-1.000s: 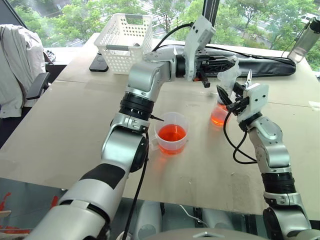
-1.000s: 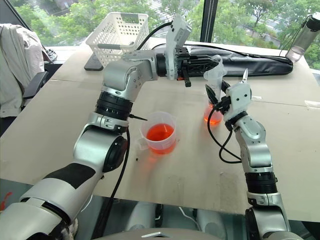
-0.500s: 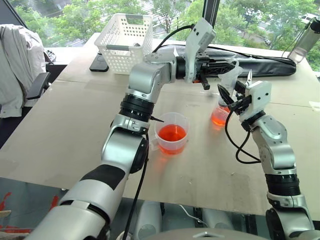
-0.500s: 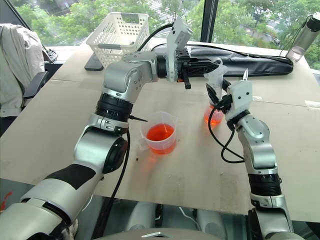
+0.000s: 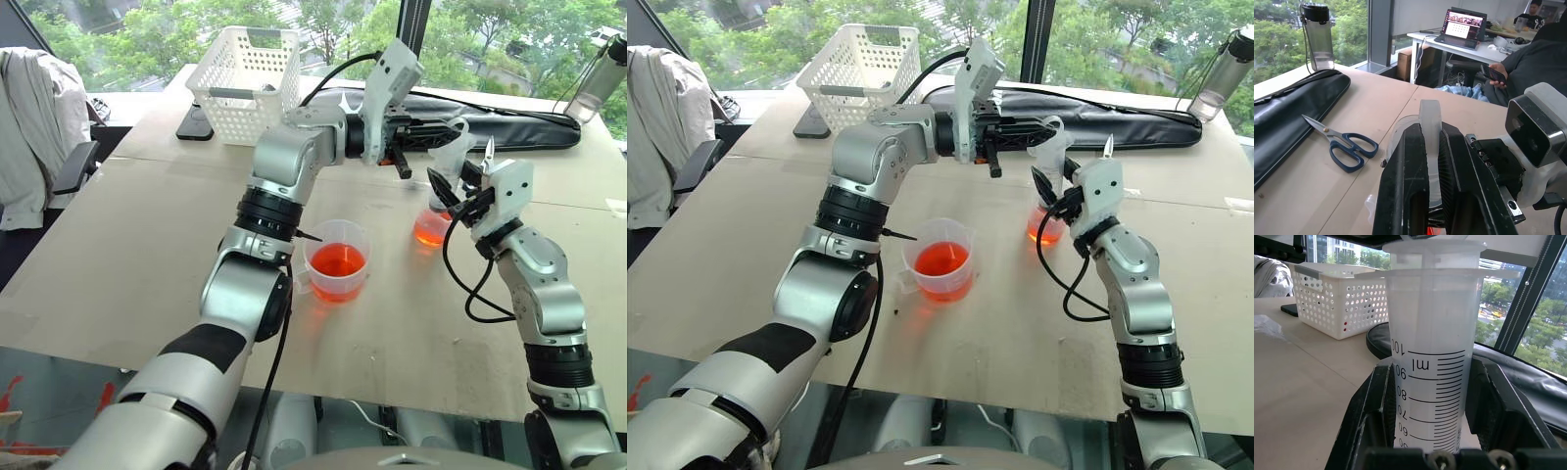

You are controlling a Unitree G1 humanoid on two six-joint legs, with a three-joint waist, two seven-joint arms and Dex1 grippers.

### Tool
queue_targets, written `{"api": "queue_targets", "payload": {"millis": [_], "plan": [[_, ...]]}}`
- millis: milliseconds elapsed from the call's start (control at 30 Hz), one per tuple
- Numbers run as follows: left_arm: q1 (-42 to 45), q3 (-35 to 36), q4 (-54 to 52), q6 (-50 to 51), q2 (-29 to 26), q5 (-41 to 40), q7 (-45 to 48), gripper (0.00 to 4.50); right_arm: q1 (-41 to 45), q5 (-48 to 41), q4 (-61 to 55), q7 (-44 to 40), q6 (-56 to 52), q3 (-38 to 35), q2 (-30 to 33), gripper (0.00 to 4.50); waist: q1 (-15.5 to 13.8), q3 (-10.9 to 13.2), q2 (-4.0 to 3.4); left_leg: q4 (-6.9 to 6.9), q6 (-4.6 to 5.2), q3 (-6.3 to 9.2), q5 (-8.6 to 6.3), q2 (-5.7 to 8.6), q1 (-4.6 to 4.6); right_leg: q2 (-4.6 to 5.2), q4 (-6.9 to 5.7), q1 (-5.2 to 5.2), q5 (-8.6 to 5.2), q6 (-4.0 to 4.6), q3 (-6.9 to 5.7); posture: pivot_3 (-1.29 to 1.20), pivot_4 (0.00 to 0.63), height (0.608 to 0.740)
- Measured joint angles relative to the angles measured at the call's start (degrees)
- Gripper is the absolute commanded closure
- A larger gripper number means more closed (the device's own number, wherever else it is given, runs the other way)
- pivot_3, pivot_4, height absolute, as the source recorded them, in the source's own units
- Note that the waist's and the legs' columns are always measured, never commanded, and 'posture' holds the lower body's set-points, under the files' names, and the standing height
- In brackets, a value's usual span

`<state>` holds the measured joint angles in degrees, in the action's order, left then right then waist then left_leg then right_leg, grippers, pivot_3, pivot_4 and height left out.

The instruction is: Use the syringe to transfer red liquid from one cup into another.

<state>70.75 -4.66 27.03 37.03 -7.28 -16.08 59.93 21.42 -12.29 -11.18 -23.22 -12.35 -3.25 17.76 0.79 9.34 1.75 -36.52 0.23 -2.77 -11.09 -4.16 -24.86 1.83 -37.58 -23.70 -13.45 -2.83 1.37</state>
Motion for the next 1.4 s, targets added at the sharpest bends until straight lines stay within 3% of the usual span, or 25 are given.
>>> {"api": "queue_targets", "payload": {"millis": [433,467,600,700,900,1167,1400], "plan": [[0.1,1.2,-1.4,0.2,0.1,-2.2,0.0,4.50,-0.4,-1.1,-2.5,0.3,-0.2,-0.7,-0.1,3.02,0.0,0.0,0.00,0.00,0.00,0.00,0.00,0.00,0.00,0.00,-0.01,0.00,0.00,0.00,0.00,0.00,0.150,0.724],[0.0,1.3,-1.6,0.3,0.1,-2.5,0.1,3.66,-0.4,-1.2,-2.8,0.5,-0.2,-0.8,-0.3,3.02,0.0,0.0,0.00,0.00,0.00,0.00,0.00,0.00,0.00,0.00,-0.01,0.00,0.00,0.00,0.00,0.00,0.150,0.724],[-0.8,1.4,-4.4,1.4,0.0,-5.2,2.4,1.92,-0.4,-2.3,-4.5,1.5,-1.2,-1.2,-1.2,3.03,0.0,0.0,0.00,0.00,0.00,0.01,0.00,0.00,0.00,0.00,-0.01,0.00,0.00,0.00,0.00,0.00,0.150,0.724],[-1.4,2.5,-6.4,2.2,0.2,-7.5,2.2,0.34,-0.4,-3.8,-5.8,3.0,-2.4,-1.9,-2.4,3.04,0.0,0.0,0.00,0.00,0.00,0.01,0.00,0.00,0.00,0.00,-0.02,0.00,0.00,0.00,0.00,0.00,0.150,0.724],[-2.2,7.8,-10.8,8.7,-0.9,-14.9,-1.5,0.28,0.1,-7.3,-9.0,4.7,-4.1,-4.0,-2.5,3.04,0.1,0.0,0.00,-0.01,0.00,0.03,0.00,-0.01,0.03,0.00,-0.05,0.00,0.00,0.00,0.00,0.00,0.150,0.724],[-10.6,17.7,-20.5,16.3,-2.1,-23.4,-15.0,0.28,-0.5,-10.1,-9.6,3.5,-7.5,-5.2,0.7,3.04,0.0,0.0,-0.01,-0.02,0.00,0.00,0.00,-0.01,0.03,0.03,-0.04,0.02,0.01,0.00,0.02,0.00,0.150,0.724],[-14.8,23.2,-28.3,23.2,0.7,-32.7,-28.0,0.28,-0.2,-12.7,-9.0,3.6,-9.8,-6.1,0.2,3.04,-0.1,0.0,0.00,-0.10,0.00,0.00,0.00,0.00,0.04,0.05,-0.07,0.06,0.01,-0.01,0.02,0.00,0.150,0.724]]}}
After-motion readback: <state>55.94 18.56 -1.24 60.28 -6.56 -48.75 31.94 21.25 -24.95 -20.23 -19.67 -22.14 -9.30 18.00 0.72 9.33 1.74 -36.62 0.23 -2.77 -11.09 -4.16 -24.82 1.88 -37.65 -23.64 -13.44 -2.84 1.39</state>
